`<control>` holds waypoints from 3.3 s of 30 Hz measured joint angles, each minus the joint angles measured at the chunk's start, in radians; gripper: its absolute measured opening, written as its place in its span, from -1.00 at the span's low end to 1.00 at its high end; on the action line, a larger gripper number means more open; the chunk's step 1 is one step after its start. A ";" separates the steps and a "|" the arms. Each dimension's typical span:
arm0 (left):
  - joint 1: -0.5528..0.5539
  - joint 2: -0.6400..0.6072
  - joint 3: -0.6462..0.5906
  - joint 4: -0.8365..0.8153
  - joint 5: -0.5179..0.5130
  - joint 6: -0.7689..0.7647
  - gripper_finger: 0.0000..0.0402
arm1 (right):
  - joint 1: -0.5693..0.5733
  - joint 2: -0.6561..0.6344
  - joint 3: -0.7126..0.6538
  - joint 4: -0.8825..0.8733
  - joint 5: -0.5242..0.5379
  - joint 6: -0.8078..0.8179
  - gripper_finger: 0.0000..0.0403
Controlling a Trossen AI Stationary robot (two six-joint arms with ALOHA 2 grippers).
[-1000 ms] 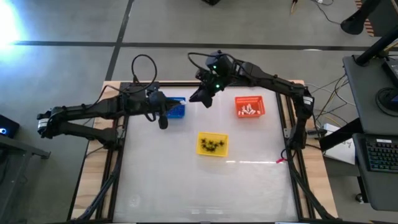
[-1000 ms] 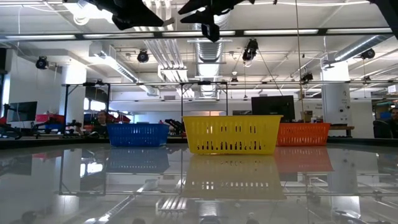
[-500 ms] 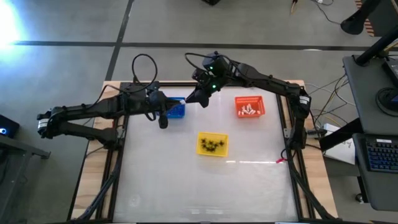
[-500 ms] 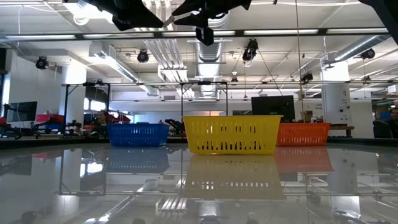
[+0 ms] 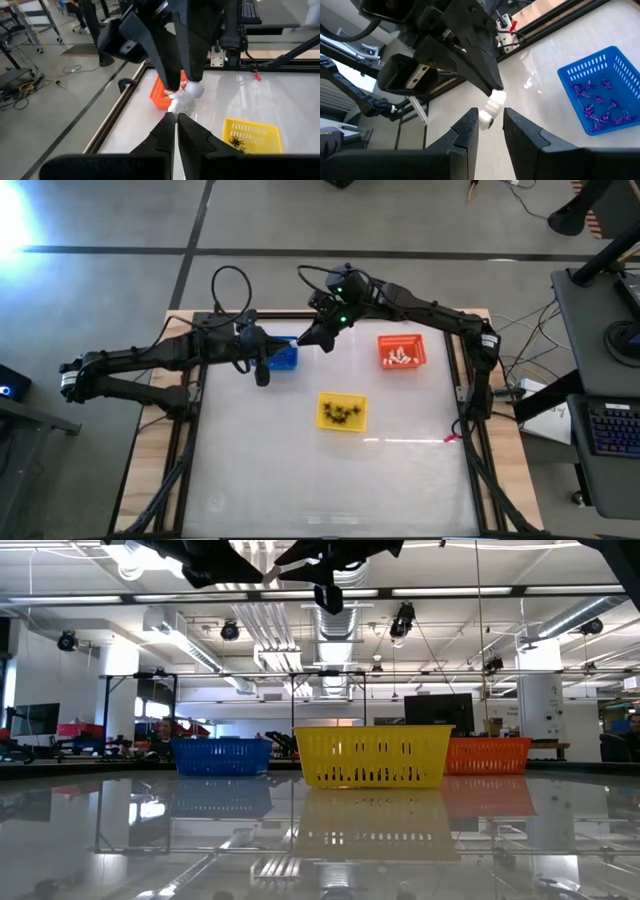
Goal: Sort Halloween decoration
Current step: Put the white skeleton toy into the orange bin
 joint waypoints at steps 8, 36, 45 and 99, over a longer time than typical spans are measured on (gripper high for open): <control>0.000 0.000 0.000 0.009 0.009 0.003 -1.00 | 0.000 0.001 -0.022 0.018 0.007 0.034 -0.59; 0.001 -0.173 0.000 -0.138 -0.141 0.058 -1.00 | 0.069 0.001 -0.135 0.064 0.163 -0.284 -0.55; 0.000 -0.202 0.000 -0.139 -0.140 0.061 -1.00 | 0.086 0.001 -0.205 0.206 0.164 -0.317 -0.17; 0.000 -0.224 0.000 -0.191 -0.191 0.054 -1.00 | 0.166 0.594 0.060 0.354 0.163 -0.295 -0.08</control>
